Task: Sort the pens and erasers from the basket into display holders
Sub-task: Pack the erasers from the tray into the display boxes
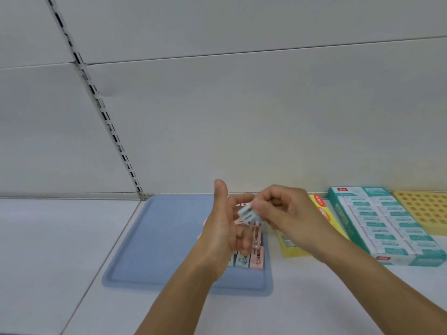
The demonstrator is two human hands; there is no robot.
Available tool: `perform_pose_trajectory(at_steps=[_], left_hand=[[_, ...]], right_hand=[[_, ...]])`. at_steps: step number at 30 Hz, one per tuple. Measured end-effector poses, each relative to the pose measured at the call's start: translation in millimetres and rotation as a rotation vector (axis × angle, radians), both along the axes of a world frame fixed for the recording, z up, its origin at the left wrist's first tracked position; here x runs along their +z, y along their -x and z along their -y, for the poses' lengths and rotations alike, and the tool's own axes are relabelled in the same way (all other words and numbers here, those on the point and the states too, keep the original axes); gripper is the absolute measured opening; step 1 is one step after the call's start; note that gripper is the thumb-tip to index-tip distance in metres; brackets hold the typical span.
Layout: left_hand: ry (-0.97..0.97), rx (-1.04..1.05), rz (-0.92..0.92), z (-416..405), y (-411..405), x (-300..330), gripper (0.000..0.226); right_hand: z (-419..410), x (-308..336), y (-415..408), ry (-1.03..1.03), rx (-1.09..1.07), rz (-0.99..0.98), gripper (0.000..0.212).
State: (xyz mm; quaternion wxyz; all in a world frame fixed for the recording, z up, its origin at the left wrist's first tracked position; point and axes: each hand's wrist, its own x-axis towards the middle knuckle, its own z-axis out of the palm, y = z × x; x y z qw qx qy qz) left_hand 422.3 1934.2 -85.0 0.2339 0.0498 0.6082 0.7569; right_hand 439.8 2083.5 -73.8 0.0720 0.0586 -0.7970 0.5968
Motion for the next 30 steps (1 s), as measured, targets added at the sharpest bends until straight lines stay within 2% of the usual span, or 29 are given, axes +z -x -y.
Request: perform_pose_trajectory(at_steps=[2, 3, 6, 8, 11, 14, 16, 19, 22, 25, 28, 30], left_hand=[[0.149, 0.045, -0.095, 0.9, -0.7, 1.3, 0.067], [0.236, 0.082, -0.135, 0.5, -1.6, 2.0, 0.056], [0.453, 0.181, -0.308, 2.2, -1.0, -5.1, 0.022], [0.548, 0.225, -0.419, 7.6, 4.3, -13.8, 0.012], [0.706, 0.269, -0.523, 17.6, 16.6, -21.2, 0.01], [0.909, 0.282, -0.657, 29.1, 31.2, -22.1, 0.015], [0.995, 0.197, -0.689, 35.3, 39.8, -20.1, 0.017], [1.065, 0.01, -0.672, 35.6, 45.3, -16.9, 0.024], [1.17, -0.078, -0.745, 28.2, 50.7, -18.7, 0.033], [1.197, -0.093, -0.741, 23.3, 58.3, -23.6, 0.033], [1.162, -0.096, -0.734, 21.6, 63.6, -24.5, 0.015], [1.147, -0.09, -0.727, 23.4, 66.0, -24.3, 0.013]], right_hand=[[-13.5, 2.3, 4.9, 0.103, -0.141, 0.091, 0.011], [-24.0, 1.8, 8.0, 0.063, -0.197, 0.115, 0.013], [-57.6, -0.4, 17.4, -0.237, -0.251, 0.183, 0.015], [-67.2, -1.4, 21.6, -0.431, -0.191, 0.285, 0.015], [-60.3, -4.1, 28.8, -0.647, -0.09, 0.364, 0.017], [-51.9, -11.6, 35.9, -0.703, -0.078, 0.339, 0.016], [-48.9, -16.1, 36.7, -0.74, -0.107, 0.325, 0.01], [-38.5, -17.9, 37.7, -0.832, -0.209, 0.137, 0.012], [-18.9, -12.1, 40.9, -0.834, -0.091, -0.005, 0.01], [1.2, -14.0, 43.6, -0.905, 0.068, 0.033, 0.011], [11.9, -19.2, 46.6, -1.001, 0.07, 0.086, 0.023], [15.1, -19.9, 50.6, -1.034, 0.076, 0.084, 0.026]])
